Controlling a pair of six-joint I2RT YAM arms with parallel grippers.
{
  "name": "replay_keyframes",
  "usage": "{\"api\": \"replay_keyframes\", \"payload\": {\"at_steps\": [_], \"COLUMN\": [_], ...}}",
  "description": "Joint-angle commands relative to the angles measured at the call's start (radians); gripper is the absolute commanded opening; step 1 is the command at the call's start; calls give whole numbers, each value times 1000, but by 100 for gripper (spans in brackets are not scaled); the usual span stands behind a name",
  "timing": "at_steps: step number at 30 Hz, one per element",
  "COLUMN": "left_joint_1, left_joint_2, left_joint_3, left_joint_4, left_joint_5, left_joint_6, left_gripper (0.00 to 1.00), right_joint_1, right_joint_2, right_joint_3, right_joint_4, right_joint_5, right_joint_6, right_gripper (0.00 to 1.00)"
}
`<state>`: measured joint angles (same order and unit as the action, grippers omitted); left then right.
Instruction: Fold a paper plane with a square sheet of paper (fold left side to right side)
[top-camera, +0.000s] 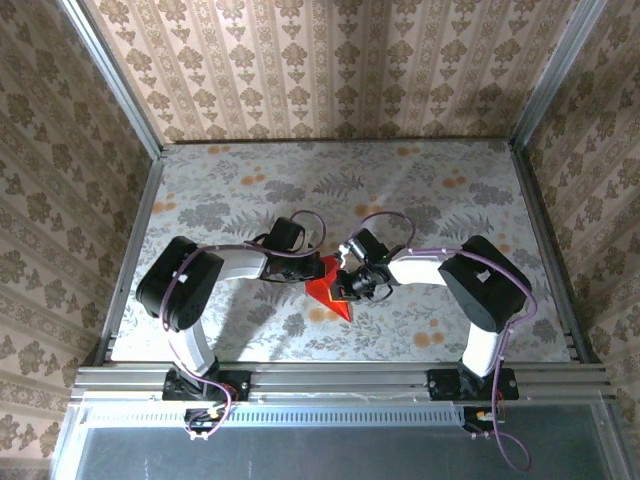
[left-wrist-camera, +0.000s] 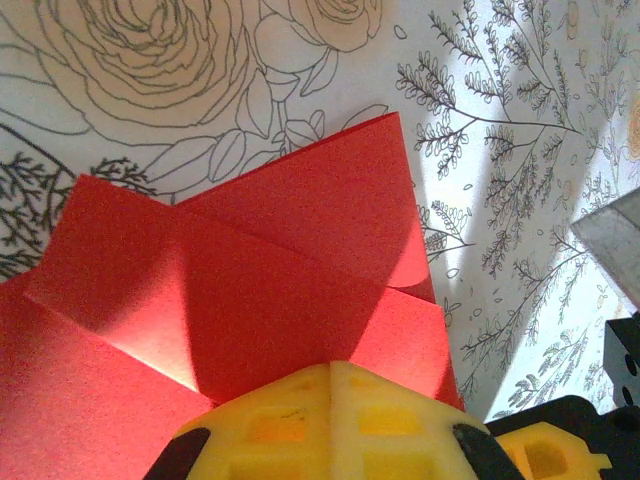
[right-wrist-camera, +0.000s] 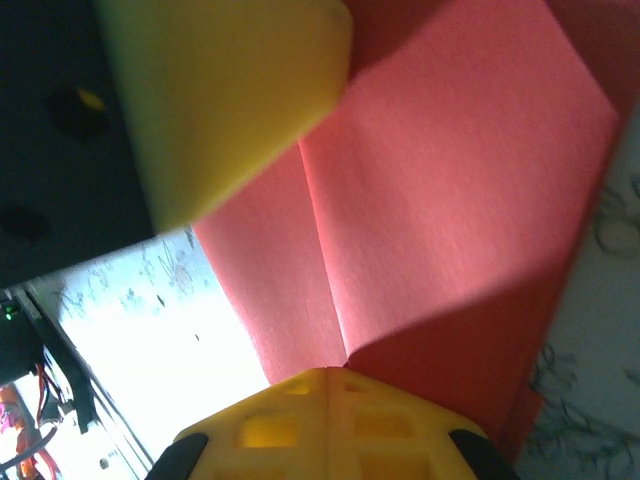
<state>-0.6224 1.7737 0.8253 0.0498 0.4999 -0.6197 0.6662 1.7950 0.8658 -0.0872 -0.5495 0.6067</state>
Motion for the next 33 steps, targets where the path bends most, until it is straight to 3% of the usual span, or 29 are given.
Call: {"api": "replay_keyframes", "payload": {"at_steps": [1, 33], "left_joint_1": [10, 26], "left_joint_2": [34, 13], "left_joint_3": [1, 4], "left_joint_4": [-66, -96], "left_joint_5": [-72, -82], "left_joint_6": [38, 51], "left_gripper": [0, 0], "right_joint_1": [8, 8], "right_joint_2": [-34, -177], "right_joint_3": [-52, -218], "right_joint_4": [-87, -178], "right_joint_5": [18, 13], "right_joint_6": [21, 12], "right_gripper": [0, 0]}}
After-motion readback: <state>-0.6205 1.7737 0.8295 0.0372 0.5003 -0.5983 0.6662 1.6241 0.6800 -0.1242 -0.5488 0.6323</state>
